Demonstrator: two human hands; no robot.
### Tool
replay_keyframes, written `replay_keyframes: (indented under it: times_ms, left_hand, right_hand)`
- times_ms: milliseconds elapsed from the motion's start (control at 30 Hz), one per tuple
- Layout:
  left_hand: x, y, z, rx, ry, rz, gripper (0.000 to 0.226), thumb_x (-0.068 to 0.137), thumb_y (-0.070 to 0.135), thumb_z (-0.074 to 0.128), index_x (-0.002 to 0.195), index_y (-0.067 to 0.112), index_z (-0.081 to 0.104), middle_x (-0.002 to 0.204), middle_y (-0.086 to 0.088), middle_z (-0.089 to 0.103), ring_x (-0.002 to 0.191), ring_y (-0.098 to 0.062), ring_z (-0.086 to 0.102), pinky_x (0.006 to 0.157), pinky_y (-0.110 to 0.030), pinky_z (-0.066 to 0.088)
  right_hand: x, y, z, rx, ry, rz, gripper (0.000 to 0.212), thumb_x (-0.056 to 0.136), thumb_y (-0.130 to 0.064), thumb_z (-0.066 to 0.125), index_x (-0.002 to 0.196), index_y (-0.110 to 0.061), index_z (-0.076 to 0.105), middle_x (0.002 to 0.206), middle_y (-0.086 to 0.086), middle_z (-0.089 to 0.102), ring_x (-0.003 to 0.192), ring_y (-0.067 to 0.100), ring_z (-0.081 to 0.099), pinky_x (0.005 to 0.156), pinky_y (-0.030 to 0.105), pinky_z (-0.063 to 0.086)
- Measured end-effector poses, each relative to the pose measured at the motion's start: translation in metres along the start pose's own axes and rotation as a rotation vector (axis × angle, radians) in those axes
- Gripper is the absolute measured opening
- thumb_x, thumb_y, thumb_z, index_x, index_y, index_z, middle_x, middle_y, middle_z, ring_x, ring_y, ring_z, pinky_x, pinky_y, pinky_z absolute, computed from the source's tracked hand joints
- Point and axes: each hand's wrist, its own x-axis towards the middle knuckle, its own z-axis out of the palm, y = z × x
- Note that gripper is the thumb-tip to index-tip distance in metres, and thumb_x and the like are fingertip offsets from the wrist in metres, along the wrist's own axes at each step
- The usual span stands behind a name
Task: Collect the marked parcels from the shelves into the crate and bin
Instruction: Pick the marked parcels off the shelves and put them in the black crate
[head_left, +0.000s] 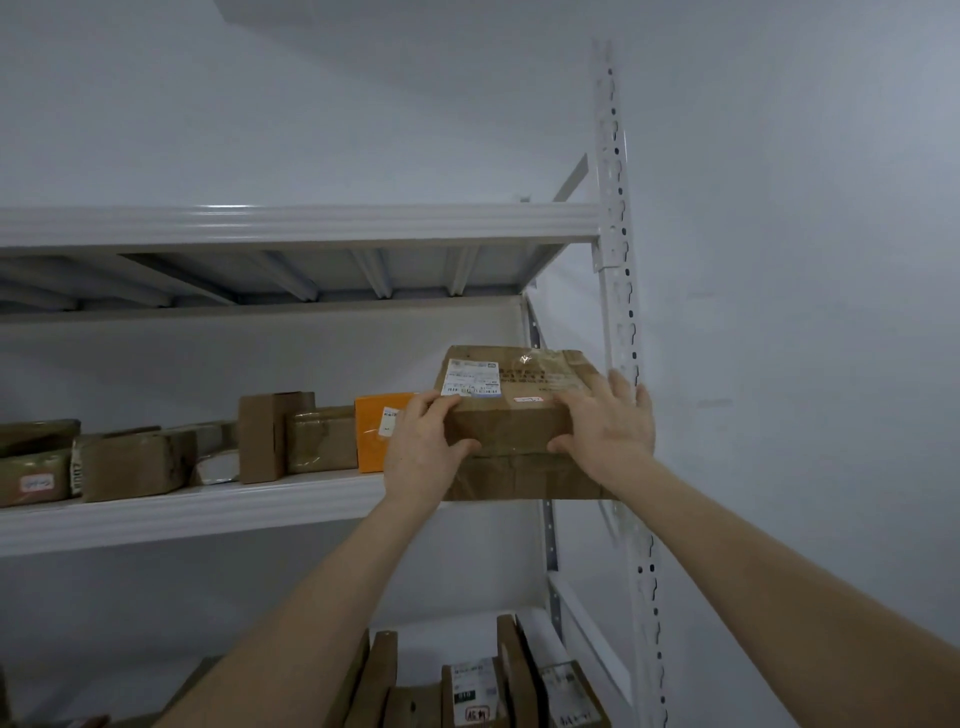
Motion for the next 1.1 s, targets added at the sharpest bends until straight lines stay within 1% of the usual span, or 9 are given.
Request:
replay_keyframes:
  times_ms: [100, 200, 333, 433, 500, 600, 733, 833, 1100]
  left_hand:
    - [0.0, 0.003, 0.006, 0.271, 0.042, 0.177, 0.058, 0.087, 0.036, 0.064, 0.14, 0.029, 0.042, 0.147, 0.003, 0.038, 0.138, -0.017, 0.027, 0.113, -0.034, 0.025]
    - [0.009, 0.01, 0.013, 0.386, -0.029, 0.276, 0.068, 0.088, 0.037, 0.062, 0.147, 0.031, 0.028, 0.153, 0.001, 0.028, 0.144, -0.021, 0.017, 0.117, -0.039, 0.015]
    - [0.022, 0.007, 0.027, 0.465, -0.158, 0.218, 0.102, 0.081, 0.042, 0.071, 0.152, 0.027, 0.001, 0.16, -0.006, 0.006, 0.148, -0.026, 0.001, 0.119, -0.042, 0.007]
    - [0.03, -0.001, 0.034, 0.507, -0.201, 0.205, 0.112, 0.078, 0.04, 0.075, 0.152, 0.026, -0.007, 0.16, -0.009, -0.005, 0.148, -0.028, -0.007, 0.119, -0.044, 0.004]
    - [0.034, -0.004, 0.037, 0.539, -0.222, 0.212, 0.113, 0.078, 0.038, 0.075, 0.152, 0.027, -0.01, 0.16, -0.01, -0.01, 0.147, -0.03, -0.009, 0.119, -0.045, 0.002]
    - [0.039, -0.004, 0.044, 0.552, -0.238, 0.189, 0.113, 0.079, 0.036, 0.074, 0.151, 0.028, -0.012, 0.159, -0.012, -0.013, 0.147, -0.031, -0.011, 0.12, -0.044, 0.002]
    - [0.045, -0.001, 0.057, 0.571, -0.229, 0.17, 0.112, 0.081, 0.03, 0.073, 0.151, 0.028, -0.014, 0.159, -0.013, -0.013, 0.147, -0.032, -0.011, 0.12, -0.044, 0.003]
    - [0.05, 0.001, 0.065, 0.56, -0.234, 0.142, 0.113, 0.079, 0.034, 0.075, 0.151, 0.027, -0.012, 0.159, -0.012, -0.012, 0.147, -0.032, -0.011, 0.119, -0.043, 0.004]
    - [0.057, -0.007, 0.075, 0.559, -0.223, 0.106, 0.107, 0.083, 0.024, 0.073, 0.152, 0.028, -0.009, 0.16, -0.008, -0.01, 0.148, -0.029, -0.006, 0.118, -0.04, 0.013]
  right_hand:
    - [0.001, -0.015, 0.009, -0.074, 0.035, -0.147, 0.065, 0.08, -0.044, 0.07, 0.136, -0.028, 0.04, 0.14, 0.009, 0.04, 0.133, 0.032, 0.032, 0.11, 0.046, 0.026]
    - [0.01, -0.021, 0.018, -0.079, 0.065, -0.143, 0.067, 0.084, -0.036, 0.067, 0.14, -0.03, 0.031, 0.141, 0.012, 0.039, 0.13, 0.034, 0.035, 0.109, 0.047, 0.028]
    - [0.031, -0.017, 0.029, -0.054, 0.021, -0.138, 0.085, 0.086, -0.032, 0.066, 0.15, -0.031, 0.011, 0.153, 0.013, 0.025, 0.142, 0.036, 0.019, 0.115, 0.05, 0.021]
    - [0.045, -0.013, 0.037, -0.007, -0.081, -0.153, 0.096, 0.085, -0.039, 0.068, 0.152, -0.032, -0.001, 0.159, 0.012, 0.007, 0.146, 0.036, 0.002, 0.118, 0.05, 0.011]
    - [0.05, -0.01, 0.043, 0.001, -0.104, -0.157, 0.103, 0.082, -0.042, 0.07, 0.151, -0.033, -0.005, 0.16, 0.011, 0.002, 0.147, 0.037, -0.003, 0.119, 0.05, 0.009]
    - [0.059, -0.005, 0.053, 0.016, -0.089, -0.159, 0.104, 0.082, -0.041, 0.071, 0.151, -0.033, -0.007, 0.16, 0.012, -0.001, 0.146, 0.037, -0.006, 0.119, 0.05, 0.008]
    - [0.067, -0.001, 0.064, 0.037, -0.081, -0.154, 0.099, 0.086, -0.038, 0.067, 0.152, -0.032, -0.006, 0.159, 0.015, -0.006, 0.146, 0.038, -0.01, 0.119, 0.05, 0.009]
    - [0.07, 0.001, 0.074, 0.041, -0.075, -0.152, 0.099, 0.086, -0.035, 0.067, 0.152, -0.03, -0.007, 0.159, 0.015, -0.011, 0.146, 0.038, -0.013, 0.119, 0.048, 0.008]
    - [0.085, 0.007, 0.094, 0.058, -0.047, -0.177, 0.103, 0.084, -0.026, 0.071, 0.151, -0.03, -0.008, 0.158, 0.014, -0.012, 0.146, 0.037, -0.014, 0.118, 0.047, 0.006]
